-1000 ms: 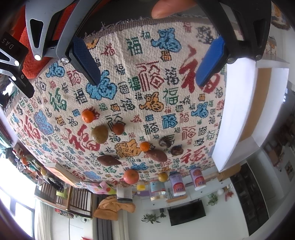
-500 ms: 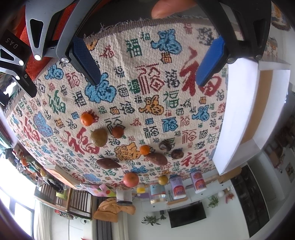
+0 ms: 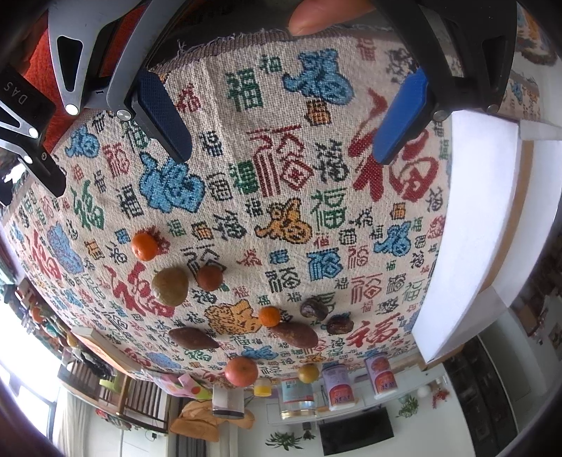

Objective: Organize fruits
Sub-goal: 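Move both tools forward over the tablecloth toward the scattered fruits, then grasp a dark brown passion fruit with the left tool while the right tool grasps the olive-brown round fruit, then carry both fruits into the white box and open both tools to drop them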

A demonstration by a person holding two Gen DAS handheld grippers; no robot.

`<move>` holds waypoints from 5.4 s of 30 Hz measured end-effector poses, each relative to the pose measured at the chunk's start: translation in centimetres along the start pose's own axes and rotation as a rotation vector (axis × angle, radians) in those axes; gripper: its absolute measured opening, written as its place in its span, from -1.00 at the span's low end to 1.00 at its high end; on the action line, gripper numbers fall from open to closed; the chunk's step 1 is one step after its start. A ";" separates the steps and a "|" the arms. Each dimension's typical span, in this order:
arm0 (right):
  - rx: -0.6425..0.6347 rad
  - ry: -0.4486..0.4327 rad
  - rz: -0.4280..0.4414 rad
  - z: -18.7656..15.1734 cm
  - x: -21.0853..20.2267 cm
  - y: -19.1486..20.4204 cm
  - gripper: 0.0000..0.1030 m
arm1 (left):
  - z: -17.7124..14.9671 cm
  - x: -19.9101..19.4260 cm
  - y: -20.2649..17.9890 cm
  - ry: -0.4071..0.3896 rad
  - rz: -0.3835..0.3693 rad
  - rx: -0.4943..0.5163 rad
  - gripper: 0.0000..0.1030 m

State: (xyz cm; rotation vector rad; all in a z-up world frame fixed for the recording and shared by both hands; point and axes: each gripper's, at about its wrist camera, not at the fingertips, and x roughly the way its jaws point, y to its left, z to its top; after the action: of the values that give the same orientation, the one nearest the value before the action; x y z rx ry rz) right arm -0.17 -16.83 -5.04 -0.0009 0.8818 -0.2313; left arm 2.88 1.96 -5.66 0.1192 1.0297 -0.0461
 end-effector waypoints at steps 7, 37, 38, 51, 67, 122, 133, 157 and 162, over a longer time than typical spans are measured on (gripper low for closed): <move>0.000 0.041 -0.006 0.1 2.3 0.3 1.00 | 0.3 3.8 0.4 0.064 0.002 -0.011 0.99; 0.037 0.191 0.082 -0.1 11.7 4.6 1.00 | 0.8 9.9 1.2 0.115 -0.070 -0.034 0.99; 0.037 0.189 0.083 -0.1 11.7 4.6 1.00 | 0.8 9.9 1.2 0.115 -0.070 -0.035 0.99; 0.099 0.094 0.334 4.0 5.0 0.8 1.00 | 0.7 9.8 1.2 0.101 -0.068 -0.034 0.99; -0.006 -0.072 0.470 3.7 -5.9 1.8 1.00 | 0.2 9.4 1.2 0.074 -0.065 -0.040 0.99; 0.295 0.126 0.411 0.2 9.6 -4.7 1.00 | 12.2 14.5 7.2 -0.079 -0.324 -0.067 -0.34; -0.041 0.163 0.533 10.3 13.4 3.1 0.50 | 4.7 8.2 9.6 -0.041 -0.382 -0.171 -0.34; -0.369 0.250 1.105 12.5 -1.9 28.8 -0.02 | 1.6 -3.2 34.8 -0.100 0.069 -0.496 -0.33; -0.596 0.217 1.057 8.0 -4.3 38.9 -0.02 | -0.4 0.1 35.7 -0.024 0.116 -0.495 -0.31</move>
State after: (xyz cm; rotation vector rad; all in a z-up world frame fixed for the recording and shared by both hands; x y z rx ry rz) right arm 11.11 21.17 -0.39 -0.0636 1.0292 1.0359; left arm 5.94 37.40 -3.21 -0.2714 0.9817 0.3113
